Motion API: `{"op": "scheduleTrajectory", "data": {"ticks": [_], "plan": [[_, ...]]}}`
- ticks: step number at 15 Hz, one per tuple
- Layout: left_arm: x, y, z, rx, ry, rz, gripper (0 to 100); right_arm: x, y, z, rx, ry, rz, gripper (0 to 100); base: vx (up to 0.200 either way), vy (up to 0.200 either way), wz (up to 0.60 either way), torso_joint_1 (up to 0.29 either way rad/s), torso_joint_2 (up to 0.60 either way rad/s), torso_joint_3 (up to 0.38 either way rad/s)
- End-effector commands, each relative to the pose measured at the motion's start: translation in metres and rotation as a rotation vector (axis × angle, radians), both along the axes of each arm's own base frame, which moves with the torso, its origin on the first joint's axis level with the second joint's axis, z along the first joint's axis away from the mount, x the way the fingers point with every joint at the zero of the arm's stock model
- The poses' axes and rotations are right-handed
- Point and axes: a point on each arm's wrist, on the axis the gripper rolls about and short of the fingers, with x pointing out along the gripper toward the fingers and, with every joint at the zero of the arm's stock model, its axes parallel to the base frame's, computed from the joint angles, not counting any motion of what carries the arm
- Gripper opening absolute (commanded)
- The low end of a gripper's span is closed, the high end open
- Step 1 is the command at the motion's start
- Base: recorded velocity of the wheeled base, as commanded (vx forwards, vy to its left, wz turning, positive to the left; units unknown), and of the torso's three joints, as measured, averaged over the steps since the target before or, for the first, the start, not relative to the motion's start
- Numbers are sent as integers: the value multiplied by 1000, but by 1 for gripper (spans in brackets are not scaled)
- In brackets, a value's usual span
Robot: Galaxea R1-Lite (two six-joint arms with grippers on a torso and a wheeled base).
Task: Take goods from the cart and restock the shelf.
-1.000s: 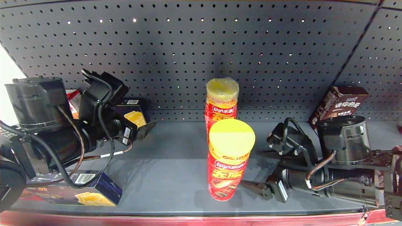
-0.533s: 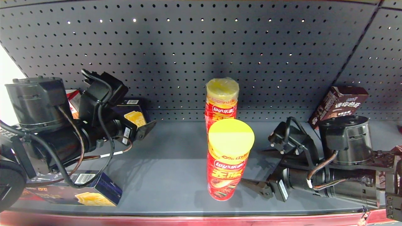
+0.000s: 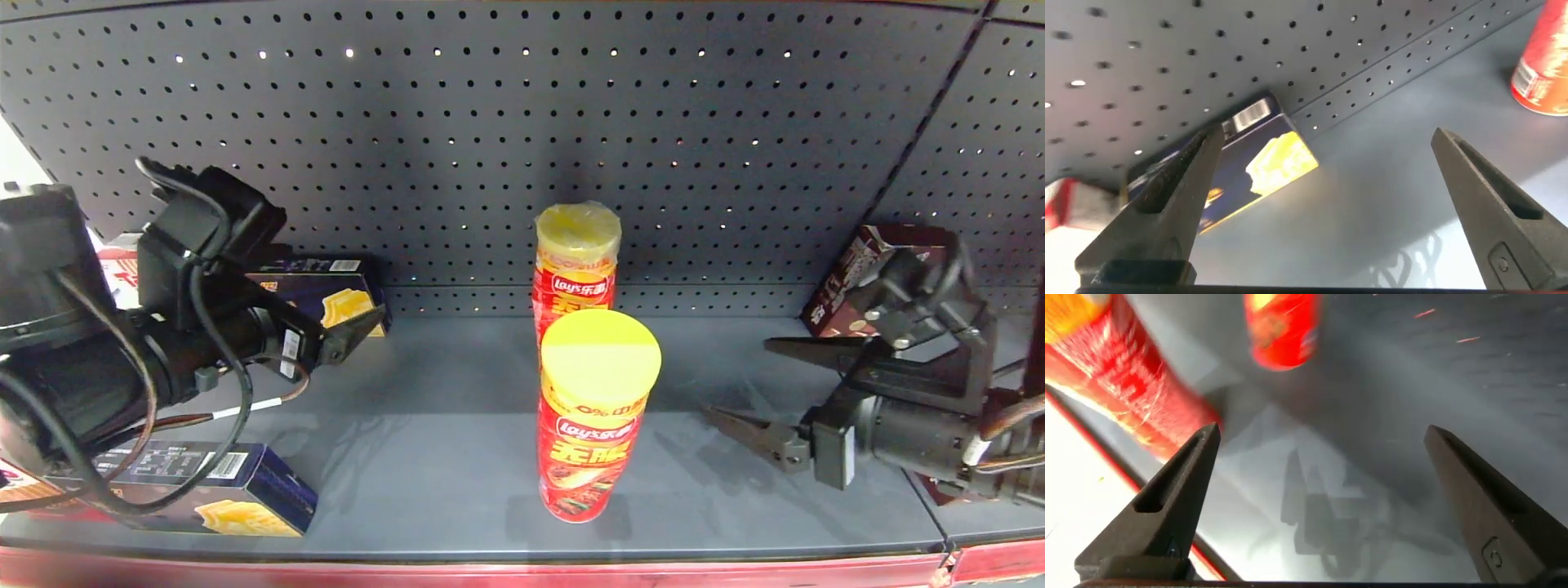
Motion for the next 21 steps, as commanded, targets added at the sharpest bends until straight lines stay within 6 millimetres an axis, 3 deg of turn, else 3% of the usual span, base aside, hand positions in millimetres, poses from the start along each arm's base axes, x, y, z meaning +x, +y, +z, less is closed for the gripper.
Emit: {"op": "scheduleTrajectory", "data": {"ticks": [1,4,6,7,9,12,14,15,18,19,21], "plan": [[-32,10,19,-21,-66,7,100,-32,-26,22,68,-117,-53,100,0,0,0,0,0,0],[-77,24,16,-38,-120,22,100,-59,-46,28,114,-189,-93,100,0,0,0,0,0,0],[-120,38,4,-56,-171,22,100,-90,-68,16,142,-239,-155,100,0,0,0,0,0,0],[-131,41,-2,-61,-182,21,100,-100,-74,13,152,-254,-169,100,0,0,0,0,0,0],[-170,54,-24,-84,-241,13,100,-131,-95,-10,182,-295,-183,100,0,0,0,0,0,0],[-205,66,-53,-117,-266,27,100,-161,-115,-47,161,-272,-218,100,0,0,0,0,0,0],[-219,70,-68,-104,-232,28,100,-171,-121,-66,142,-242,-240,100,0,0,0,0,0,0],[-236,76,-90,-80,-167,26,100,-180,-125,-85,162,-205,-248,100,0,0,0,0,0,0],[-257,82,-136,-46,-68,36,100,-184,-127,-107,174,-176,-328,100,0,0,0,0,0,0],[-257,83,-145,-33,-32,46,100,-183,-126,-116,170,-155,-375,100,0,0,0,0,0,0],[-254,81,-144,-26,-3,68,100,-185,-125,-135,158,-136,-447,100,0,0,0,0,0,0]]}}
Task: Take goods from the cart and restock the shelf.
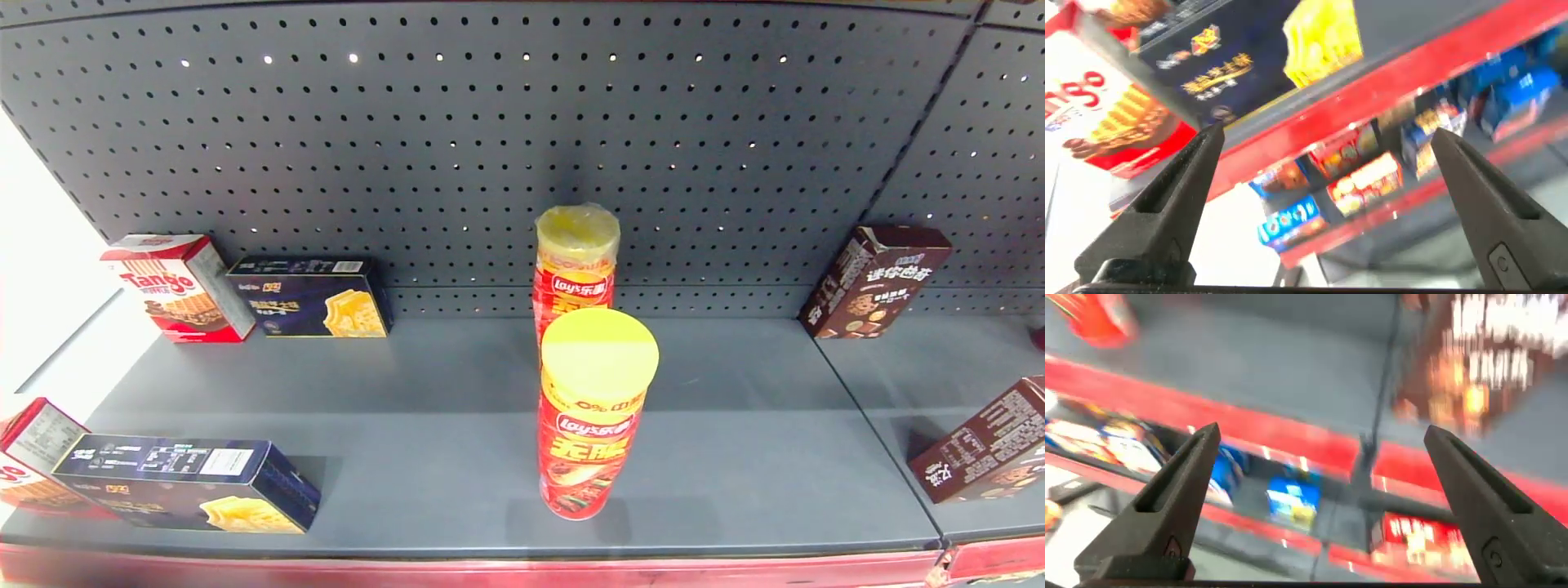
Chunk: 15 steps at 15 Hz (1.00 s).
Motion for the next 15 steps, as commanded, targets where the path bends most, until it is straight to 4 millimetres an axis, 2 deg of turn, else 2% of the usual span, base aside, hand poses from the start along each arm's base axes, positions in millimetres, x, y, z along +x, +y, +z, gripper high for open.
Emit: {"op": "scheduleTrajectory", "data": {"ticks": [1,4,8,10,13,15], "plan": [[-2,0,-5,-5,-9,38,100,-3,0,-14,9,1,-82,100,0,0,0,0,0,0],[5,-8,-3,8,80,250,100,4,3,-13,-9,109,-279,100,0,0,0,0,0,0],[-1,-11,-7,-11,1,254,100,-15,4,-17,85,-90,-373,100,0,0,0,0,0,0],[0,-11,-7,-8,-28,247,100,-15,4,-17,151,-105,-387,100,0,0,0,0,0,0],[0,-11,-7,-35,-23,240,100,-15,4,-18,144,-103,-394,100,0,0,0,0,0,0],[0,-11,-7,-45,-21,242,100,-14,8,-23,102,-52,-217,100,0,0,0,33,-50,-47]]}}
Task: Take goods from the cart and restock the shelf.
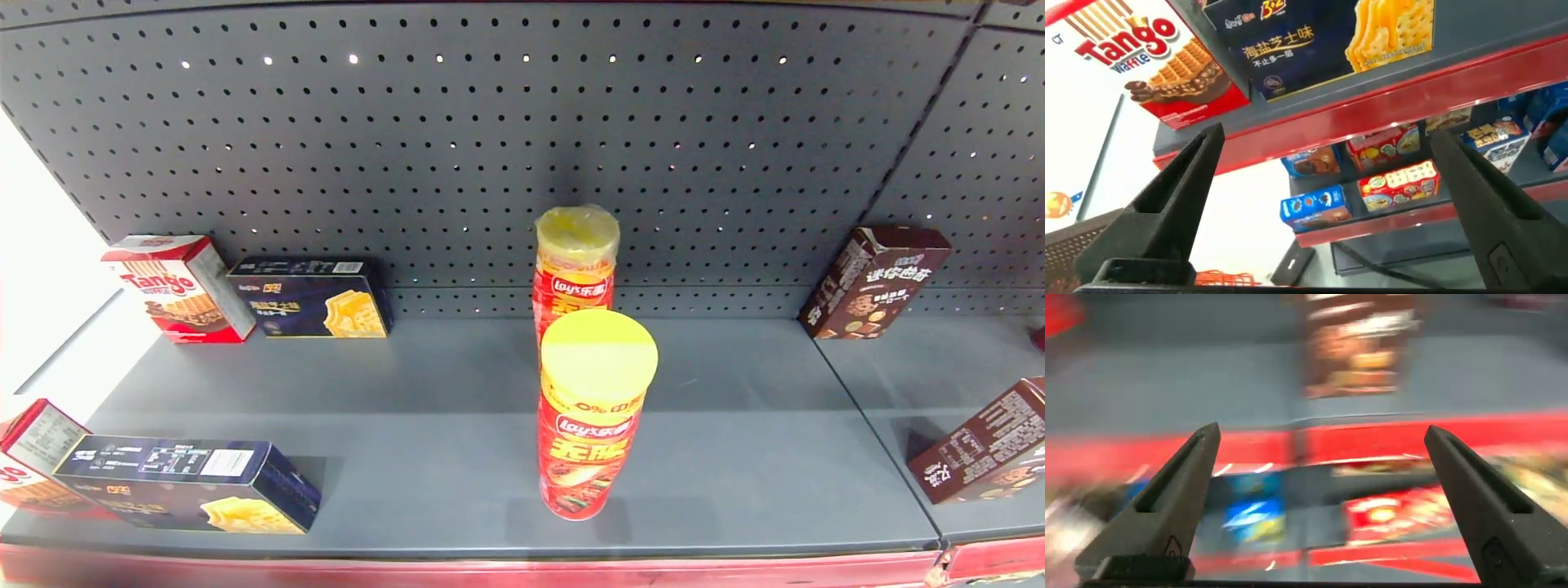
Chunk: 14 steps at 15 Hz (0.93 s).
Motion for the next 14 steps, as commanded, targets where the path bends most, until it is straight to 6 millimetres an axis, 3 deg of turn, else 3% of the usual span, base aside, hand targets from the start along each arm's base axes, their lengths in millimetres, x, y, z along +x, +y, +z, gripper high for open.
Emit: {"op": "scheduleTrajectory", "data": {"ticks": [1,3,9,11,14], "plan": [[0,0,0,-1,3,-8,100,0,1,-4,-36,29,60,100,0,0,0,144,-359,-212],[-2,1,0,-2,-17,-31,100,0,1,-4,-13,27,56,100,0,0,0,144,-354,-180],[-4,0,-2,-126,-38,-40,100,0,1,-4,-12,26,56,100,0,0,0,4,-11,-4],[-4,-2,-3,-260,-17,-150,100,0,1,-4,-12,26,56,100,0,0,0,0,0,0],[-4,-4,-2,-325,-8,-209,100,0,1,-4,-12,26,56,100,0,0,0,0,0,0]]}}
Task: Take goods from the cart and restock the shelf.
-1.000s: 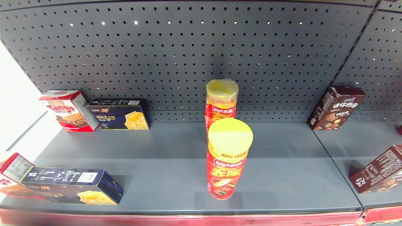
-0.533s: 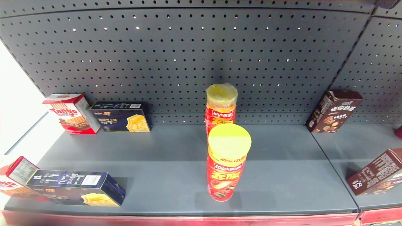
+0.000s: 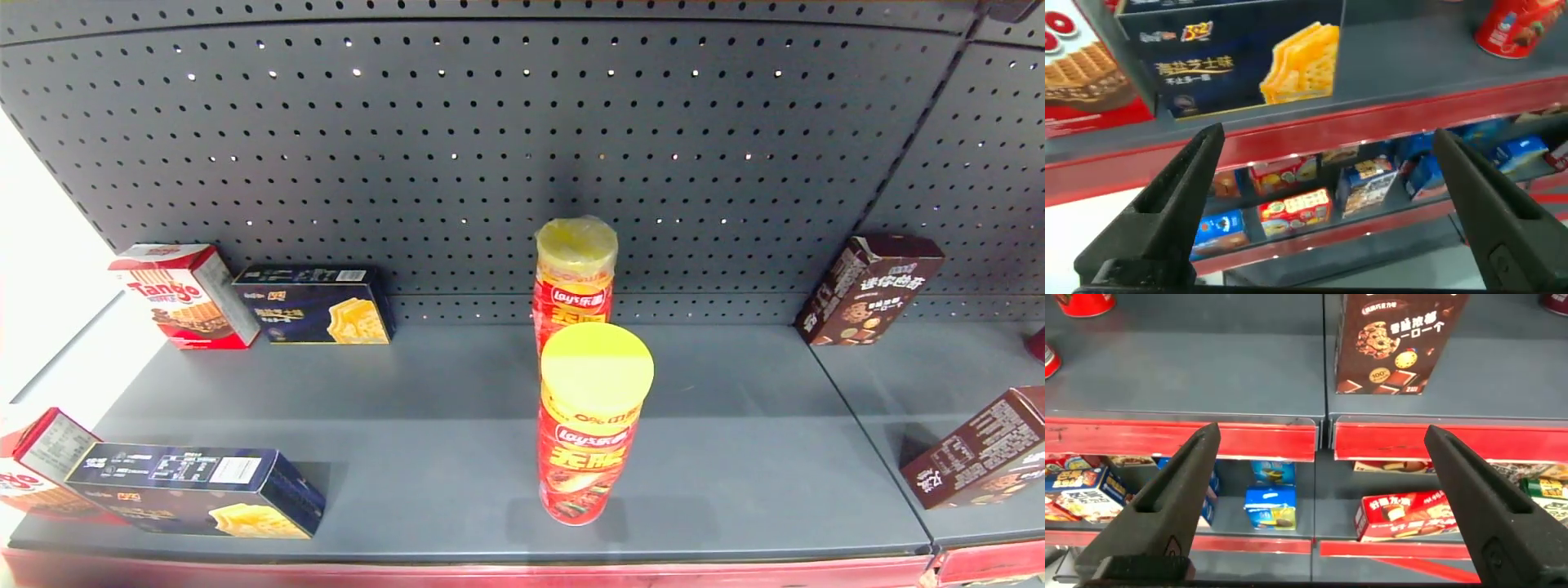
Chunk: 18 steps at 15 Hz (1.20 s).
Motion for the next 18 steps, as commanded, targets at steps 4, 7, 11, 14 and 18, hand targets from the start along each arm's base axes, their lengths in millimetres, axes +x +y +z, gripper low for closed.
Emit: {"op": "scheduleTrajectory", "data": {"ticks": [4,7,11,14,18], "plan": [[5,7,-2,98,-65,308,100,0,0,0,0,1,0,100,0,0,0,0,0,0],[6,8,-3,49,-71,349,100,0,0,0,0,3,0,100,0,0,0,0,0,0],[7,10,-3,197,-111,429,100,0,0,0,0,1,0,100,0,0,0,0,0,0],[7,3,-8,132,-85,126,100,0,0,0,0,1,0,100,0,0,0,0,0,0],[7,4,-9,126,-66,162,100,0,0,0,0,1,0,100,0,0,0,0,0,0]]}}
